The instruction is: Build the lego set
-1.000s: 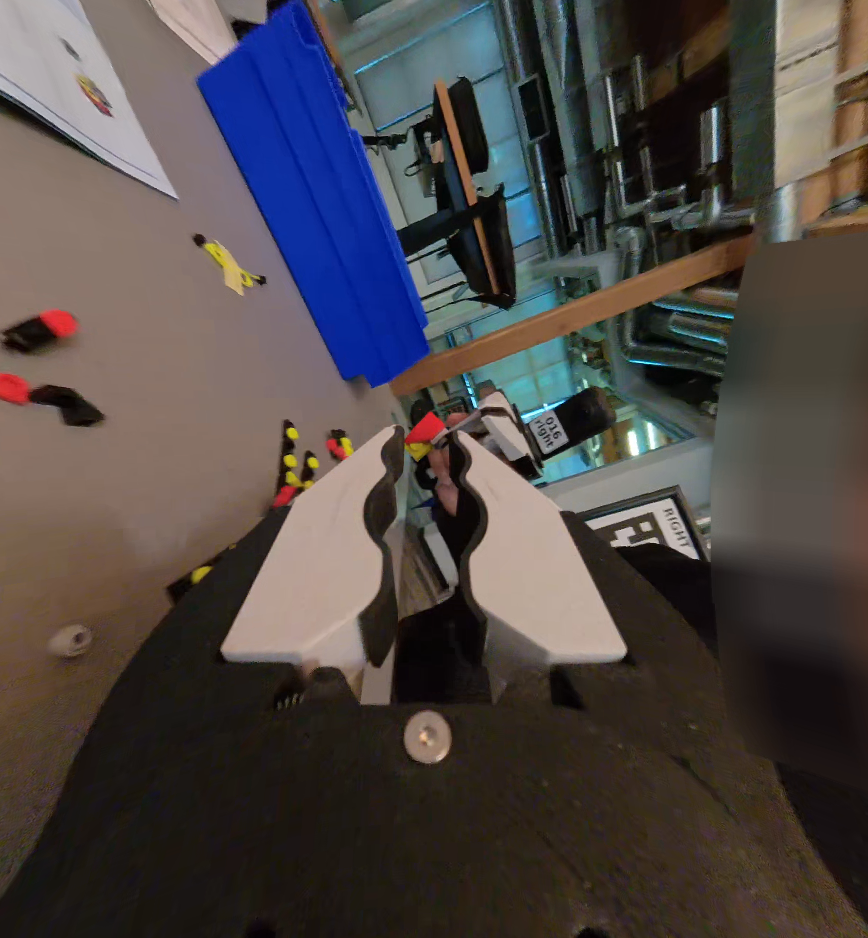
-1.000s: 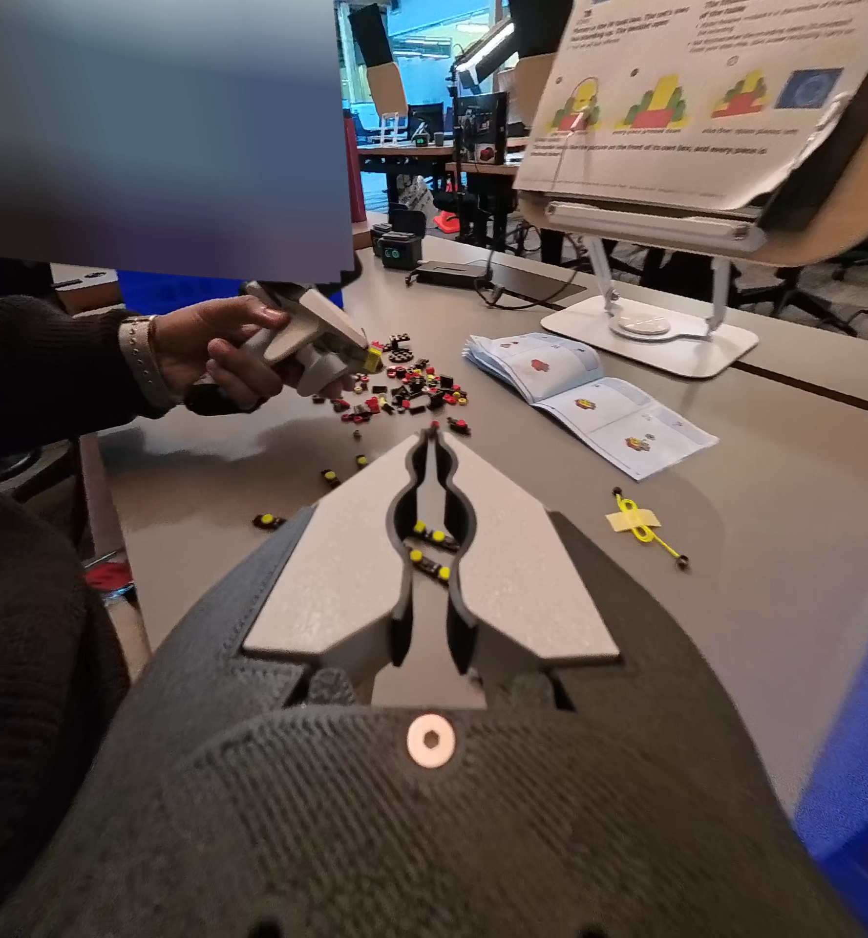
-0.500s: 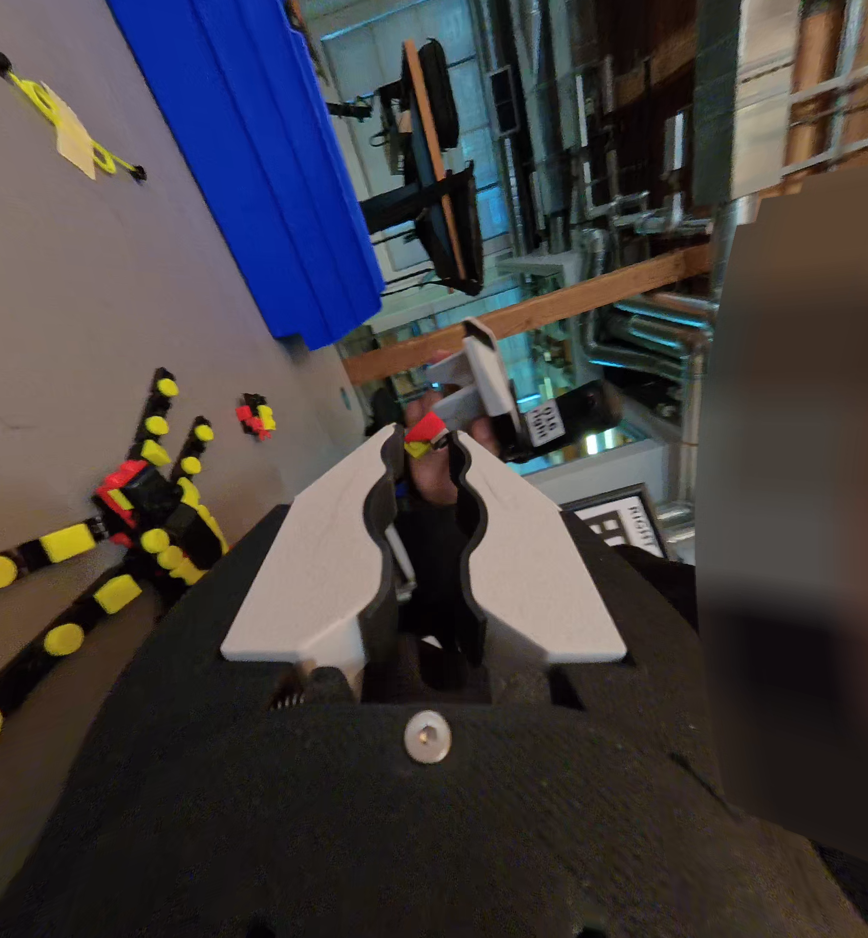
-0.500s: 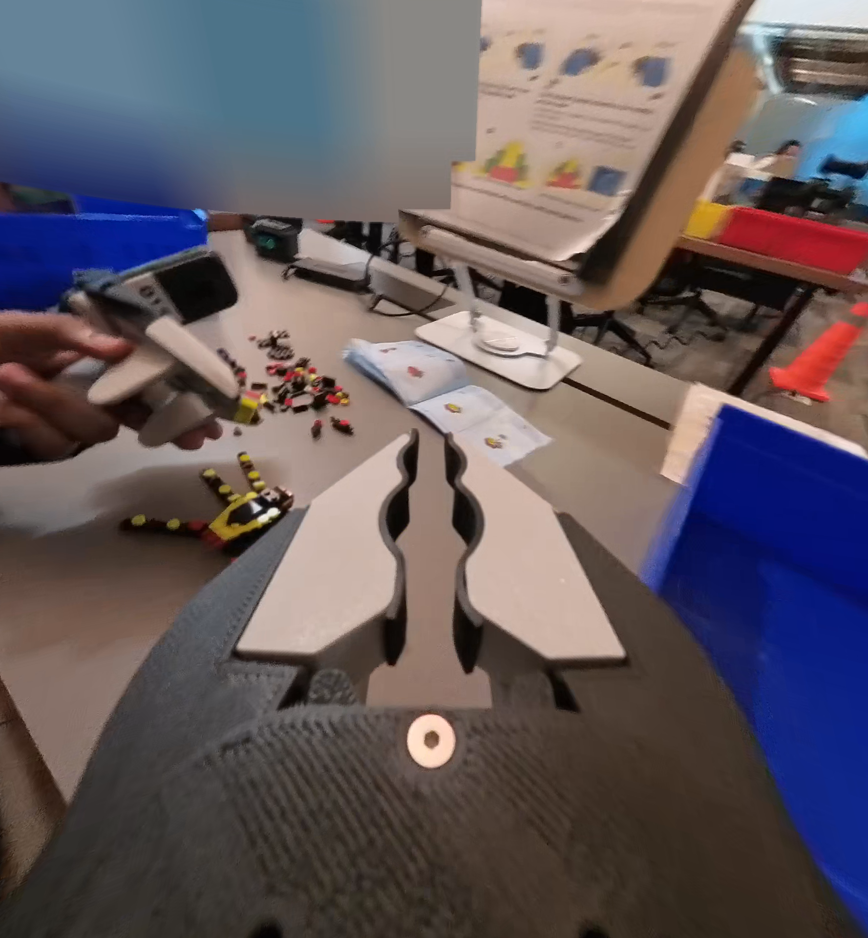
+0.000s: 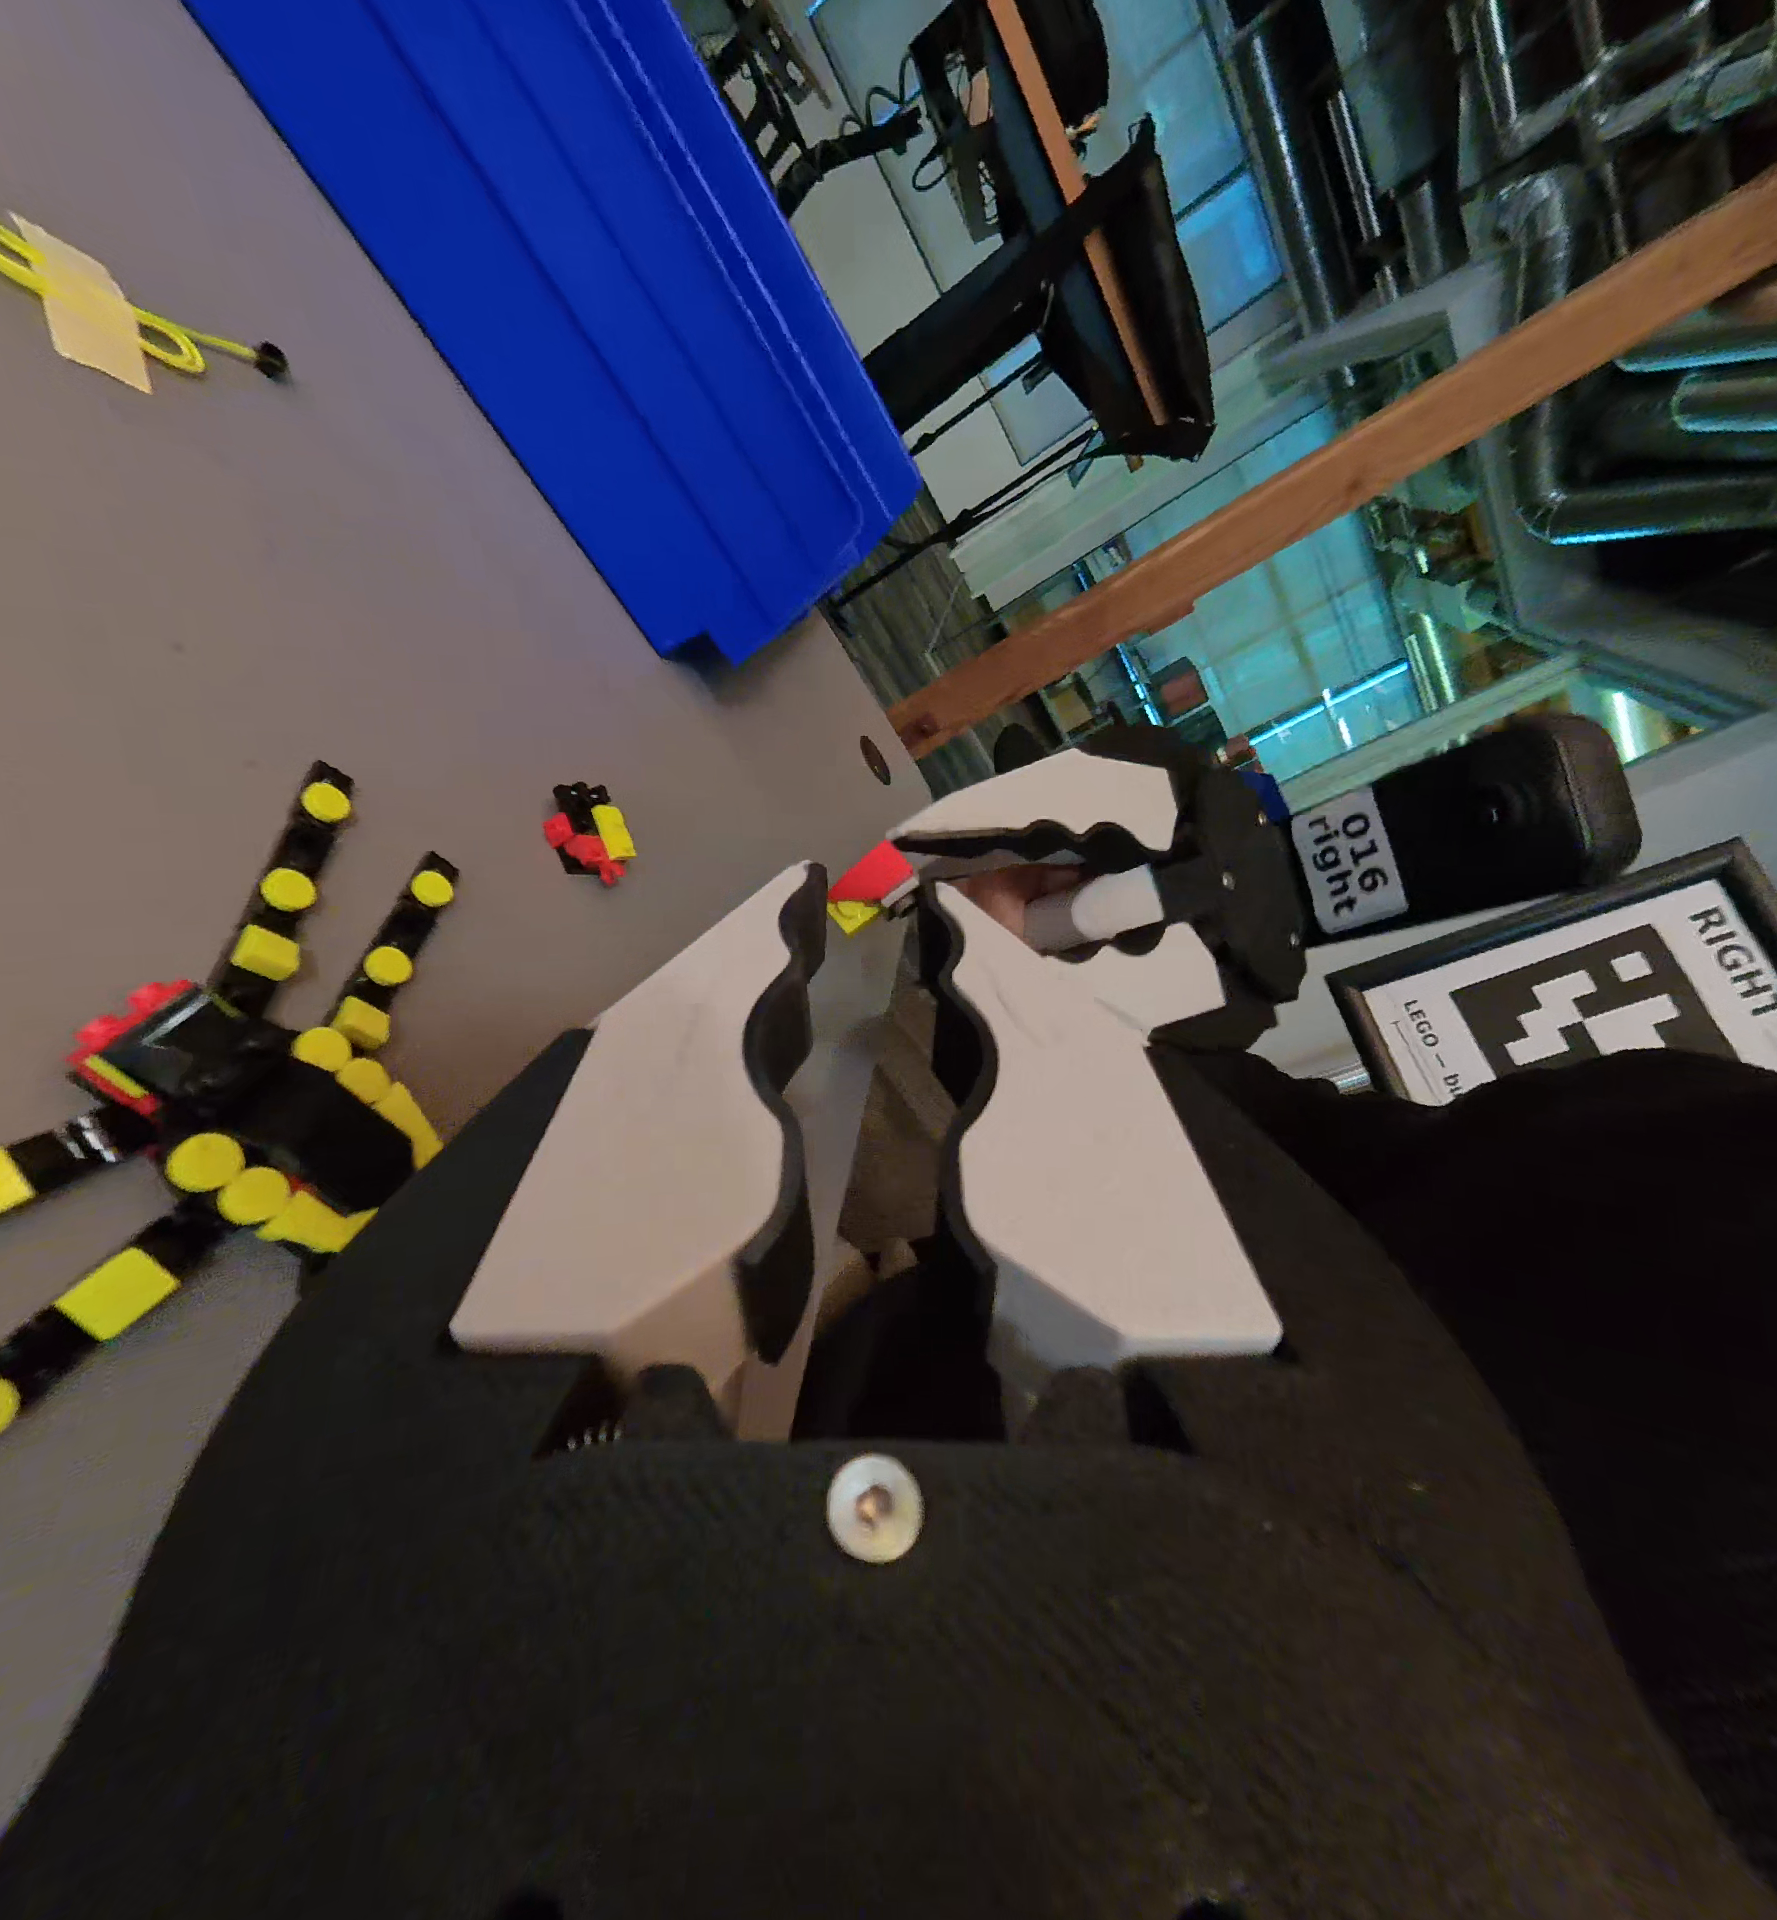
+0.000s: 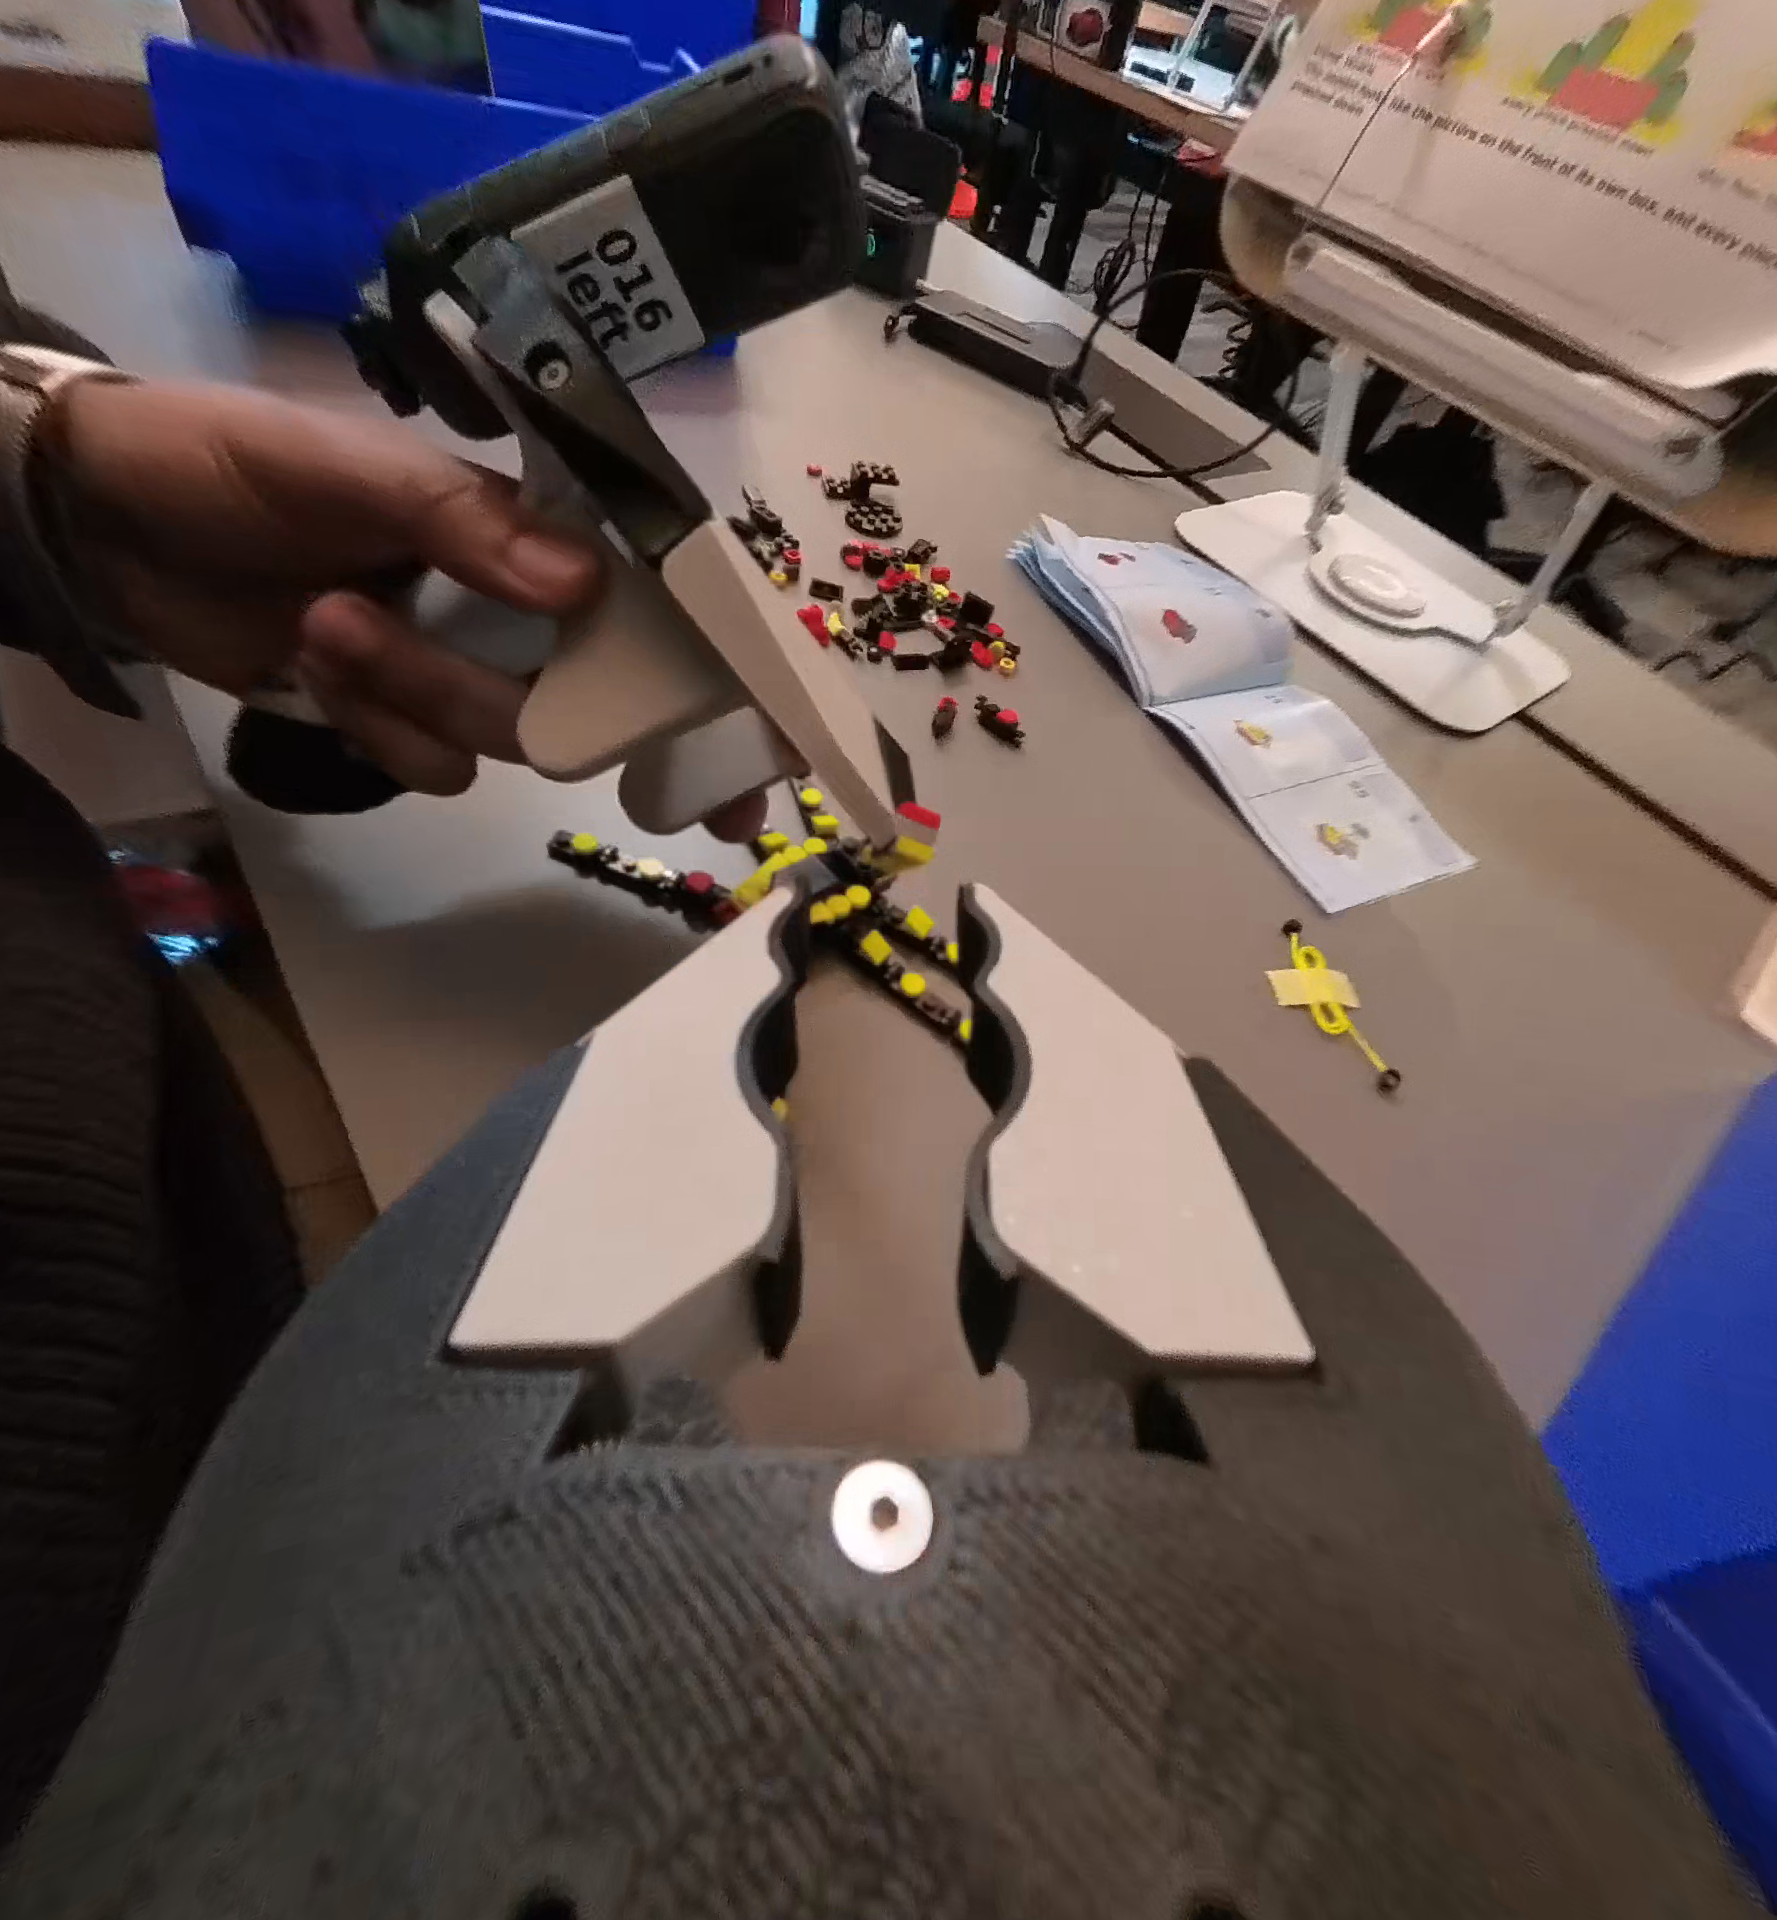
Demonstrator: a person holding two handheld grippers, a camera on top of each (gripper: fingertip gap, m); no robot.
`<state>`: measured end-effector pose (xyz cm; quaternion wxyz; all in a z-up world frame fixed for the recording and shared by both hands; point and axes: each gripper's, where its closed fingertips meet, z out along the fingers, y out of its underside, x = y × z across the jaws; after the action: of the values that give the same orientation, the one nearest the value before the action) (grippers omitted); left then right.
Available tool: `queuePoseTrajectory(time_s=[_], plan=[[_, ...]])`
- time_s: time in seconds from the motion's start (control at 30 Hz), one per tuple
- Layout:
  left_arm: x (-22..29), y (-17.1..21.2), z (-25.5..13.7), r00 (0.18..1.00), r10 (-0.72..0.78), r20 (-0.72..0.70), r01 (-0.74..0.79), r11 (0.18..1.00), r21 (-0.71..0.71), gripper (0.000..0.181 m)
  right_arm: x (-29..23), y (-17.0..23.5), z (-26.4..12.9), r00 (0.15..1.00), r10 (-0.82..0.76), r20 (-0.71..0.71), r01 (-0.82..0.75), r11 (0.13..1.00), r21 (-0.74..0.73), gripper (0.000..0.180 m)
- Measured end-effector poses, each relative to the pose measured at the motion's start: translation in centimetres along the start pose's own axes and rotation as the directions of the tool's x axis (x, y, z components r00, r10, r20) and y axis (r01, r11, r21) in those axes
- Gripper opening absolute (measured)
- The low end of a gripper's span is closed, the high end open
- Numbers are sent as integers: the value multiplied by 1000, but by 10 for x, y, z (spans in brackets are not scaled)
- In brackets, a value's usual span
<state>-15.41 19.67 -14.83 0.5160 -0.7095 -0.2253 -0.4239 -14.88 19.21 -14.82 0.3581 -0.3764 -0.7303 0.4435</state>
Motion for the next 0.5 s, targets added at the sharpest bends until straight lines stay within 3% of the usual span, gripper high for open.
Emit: queuePoseTrajectory(time_s=[0.17, 0.3, 0.5], plan=[[7, 8, 8, 998, -51, -24, 51, 999, 18, 15, -4, -3, 3, 995, -87, -39, 86, 996, -16, 26], [12, 17, 12, 995, -85, -54, 85, 996, 6, 17, -8, -1, 2, 997, -76, -13, 75, 997, -28, 11], [17, 19, 13, 985, -124, -121, 124, 992, -12, 19, -13, -2, -3, 998, -17, 58, 18, 1000, -12, 10]])
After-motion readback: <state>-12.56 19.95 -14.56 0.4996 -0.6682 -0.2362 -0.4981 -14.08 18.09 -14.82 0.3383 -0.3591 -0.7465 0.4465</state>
